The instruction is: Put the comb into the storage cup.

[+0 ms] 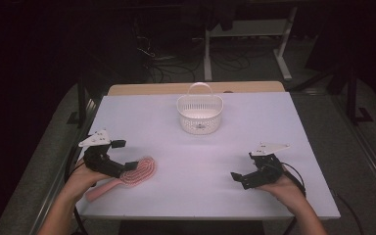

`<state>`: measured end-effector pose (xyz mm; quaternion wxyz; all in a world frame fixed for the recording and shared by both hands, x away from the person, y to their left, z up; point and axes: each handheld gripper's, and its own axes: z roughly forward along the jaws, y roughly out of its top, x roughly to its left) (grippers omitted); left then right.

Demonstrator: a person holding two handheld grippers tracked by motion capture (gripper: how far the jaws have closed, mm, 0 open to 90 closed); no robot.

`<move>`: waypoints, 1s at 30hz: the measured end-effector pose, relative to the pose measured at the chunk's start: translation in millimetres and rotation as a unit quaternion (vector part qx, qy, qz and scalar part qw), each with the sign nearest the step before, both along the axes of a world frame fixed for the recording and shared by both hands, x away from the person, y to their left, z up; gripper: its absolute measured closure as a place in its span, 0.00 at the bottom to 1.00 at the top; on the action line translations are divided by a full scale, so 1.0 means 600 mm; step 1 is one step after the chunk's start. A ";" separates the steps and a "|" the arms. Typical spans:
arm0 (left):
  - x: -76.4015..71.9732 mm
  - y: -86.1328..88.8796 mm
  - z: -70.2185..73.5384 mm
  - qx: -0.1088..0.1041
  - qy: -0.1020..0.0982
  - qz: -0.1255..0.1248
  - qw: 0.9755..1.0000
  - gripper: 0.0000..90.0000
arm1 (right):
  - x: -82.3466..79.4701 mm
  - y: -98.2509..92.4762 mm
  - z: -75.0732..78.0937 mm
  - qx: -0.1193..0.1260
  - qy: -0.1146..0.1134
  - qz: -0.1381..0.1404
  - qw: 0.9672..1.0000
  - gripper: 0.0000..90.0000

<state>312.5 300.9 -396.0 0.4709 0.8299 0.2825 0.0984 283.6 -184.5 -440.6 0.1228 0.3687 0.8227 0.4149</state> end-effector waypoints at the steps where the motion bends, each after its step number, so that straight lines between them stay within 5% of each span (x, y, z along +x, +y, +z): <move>1: -0.001 0.003 0.000 -0.001 0.000 0.002 1.000 0.00 | 0.000 0.000 0.000 0.000 0.000 0.000 1.000 0.00; 20: -0.013 0.066 0.006 0.000 -0.001 0.034 0.999 0.00 | -0.001 -0.001 0.001 0.000 -0.001 -0.002 1.000 0.00; 30: -0.013 0.066 0.005 0.030 0.009 0.031 0.999 0.00 | -0.001 -0.001 0.001 0.000 0.000 -0.002 1.000 0.00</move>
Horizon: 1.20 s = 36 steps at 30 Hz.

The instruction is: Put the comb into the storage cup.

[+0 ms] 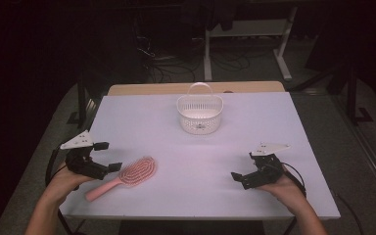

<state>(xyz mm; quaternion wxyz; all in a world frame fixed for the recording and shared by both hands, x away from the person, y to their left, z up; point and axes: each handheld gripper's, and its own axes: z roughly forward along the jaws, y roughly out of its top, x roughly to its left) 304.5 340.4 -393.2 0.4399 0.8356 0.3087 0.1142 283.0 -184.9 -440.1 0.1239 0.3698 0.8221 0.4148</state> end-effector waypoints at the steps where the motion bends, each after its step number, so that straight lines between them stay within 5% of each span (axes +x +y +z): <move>1: 0.000 -0.001 0.000 0.003 0.003 0.000 1.000 0.00 | 0.000 0.000 0.000 0.000 0.000 0.000 1.000 0.00; 20: -0.004 -0.008 -0.006 0.067 0.027 -0.016 0.997 0.00 | 0.000 0.001 -0.001 -0.001 0.001 0.001 1.000 0.00; 36: -0.005 -0.018 -0.021 0.129 0.055 -0.031 0.990 0.00 | 0.000 0.001 -0.001 -0.001 0.001 0.000 1.000 0.00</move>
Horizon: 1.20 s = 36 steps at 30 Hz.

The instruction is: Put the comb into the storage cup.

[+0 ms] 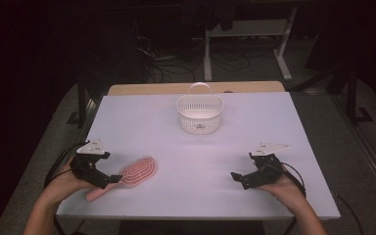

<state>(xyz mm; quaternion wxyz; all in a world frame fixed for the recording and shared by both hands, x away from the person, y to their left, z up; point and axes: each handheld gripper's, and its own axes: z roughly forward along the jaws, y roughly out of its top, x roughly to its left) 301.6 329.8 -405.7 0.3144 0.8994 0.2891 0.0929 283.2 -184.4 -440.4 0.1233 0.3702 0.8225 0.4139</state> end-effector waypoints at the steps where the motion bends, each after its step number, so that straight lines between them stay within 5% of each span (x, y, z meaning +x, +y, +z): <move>1: 0.000 0.000 -0.001 0.003 0.001 -0.001 1.000 0.00 | 0.000 0.000 0.000 0.000 0.000 0.000 1.000 0.00; 23: -0.003 -0.006 -0.020 0.053 0.034 -0.012 0.998 0.09 | 0.000 0.000 0.000 0.000 0.000 -0.001 1.000 0.00; 36: -0.006 -0.008 -0.032 0.079 0.050 -0.016 0.996 0.24 | 0.001 0.000 -0.001 -0.001 -0.001 -0.001 1.000 0.00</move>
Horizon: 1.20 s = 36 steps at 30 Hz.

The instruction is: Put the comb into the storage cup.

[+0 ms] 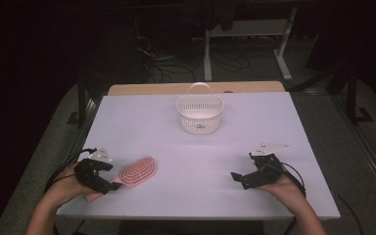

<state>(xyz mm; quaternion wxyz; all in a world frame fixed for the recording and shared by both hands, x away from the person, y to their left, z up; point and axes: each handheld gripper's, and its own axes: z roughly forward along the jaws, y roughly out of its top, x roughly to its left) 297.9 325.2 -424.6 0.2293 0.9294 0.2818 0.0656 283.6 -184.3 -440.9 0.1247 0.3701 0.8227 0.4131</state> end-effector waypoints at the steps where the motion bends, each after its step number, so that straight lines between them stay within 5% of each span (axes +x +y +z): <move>1: 0.000 0.000 0.000 0.003 0.000 -0.003 1.000 0.24 | 0.000 0.000 0.000 0.000 0.000 0.000 1.000 0.00; 36: 0.001 -0.016 -0.016 0.036 0.028 -0.015 0.999 0.59 | 0.001 0.000 0.000 0.001 0.002 0.001 1.000 0.00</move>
